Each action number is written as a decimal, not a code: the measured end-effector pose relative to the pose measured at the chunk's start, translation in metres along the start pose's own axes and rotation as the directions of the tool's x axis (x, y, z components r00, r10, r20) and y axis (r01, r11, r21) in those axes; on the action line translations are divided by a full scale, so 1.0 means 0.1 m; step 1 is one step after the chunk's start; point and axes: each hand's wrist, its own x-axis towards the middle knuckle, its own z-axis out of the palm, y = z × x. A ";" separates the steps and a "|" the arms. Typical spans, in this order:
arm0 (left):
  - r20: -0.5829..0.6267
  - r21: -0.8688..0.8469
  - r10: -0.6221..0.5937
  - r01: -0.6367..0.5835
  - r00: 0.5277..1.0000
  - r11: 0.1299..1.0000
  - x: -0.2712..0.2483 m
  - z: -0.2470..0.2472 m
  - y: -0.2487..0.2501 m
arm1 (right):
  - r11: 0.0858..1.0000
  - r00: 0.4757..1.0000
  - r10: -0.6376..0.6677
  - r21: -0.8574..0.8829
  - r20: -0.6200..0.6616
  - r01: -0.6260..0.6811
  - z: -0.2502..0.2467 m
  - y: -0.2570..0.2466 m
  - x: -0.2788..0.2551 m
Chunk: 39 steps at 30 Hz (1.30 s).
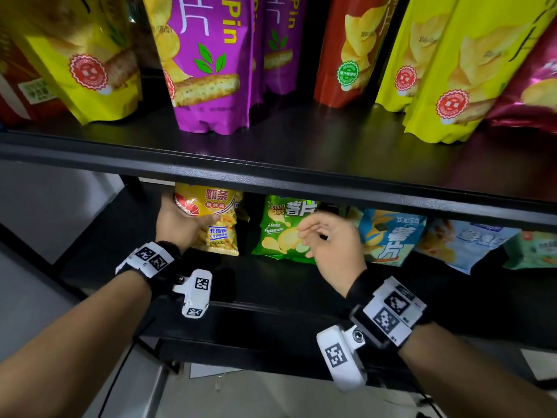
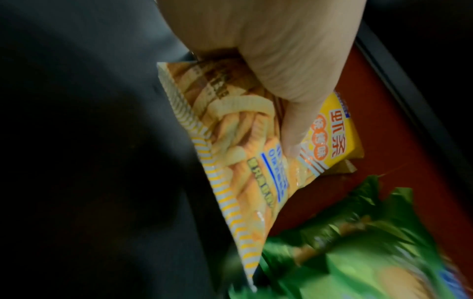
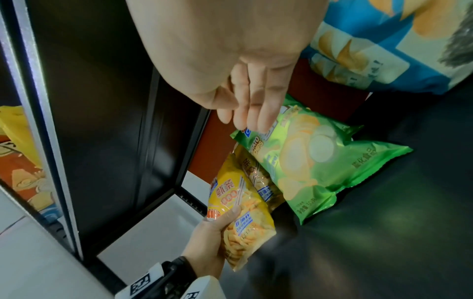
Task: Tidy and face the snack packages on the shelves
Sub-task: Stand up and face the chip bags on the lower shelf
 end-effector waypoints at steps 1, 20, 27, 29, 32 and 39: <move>-0.002 -0.053 0.006 -0.006 1.000 0.999 -0.11 -0.02 0.02 | 1.000 0.999 -0.007 0.010 0.031 0.007 0.04 -0.02 -0.01; 0.156 -0.580 0.045 0.054 0.987 0.813 -1.69 -0.12 0.81 | 0.778 0.879 0.146 0.496 0.455 -0.386 0.45 -0.29 -0.37; 0.087 -0.566 -0.003 0.052 0.996 0.823 -1.82 -0.05 0.91 | 0.868 0.961 0.154 0.434 0.228 -0.242 0.46 -0.43 -0.49; 0.083 -0.563 -0.007 0.053 0.997 0.825 -1.84 -0.04 0.91 | 0.894 0.968 0.129 0.396 0.217 -0.208 0.43 -0.44 -0.51; 0.103 -0.582 -0.001 0.061 0.995 0.811 -1.88 -0.05 0.91 | 0.925 0.968 0.112 0.333 0.223 -0.184 0.41 -0.49 -0.52; 0.479 -0.415 0.056 0.170 0.876 0.894 -2.09 -0.17 0.59 | 0.913 0.927 0.310 0.207 0.210 -0.352 0.36 -0.61 -0.19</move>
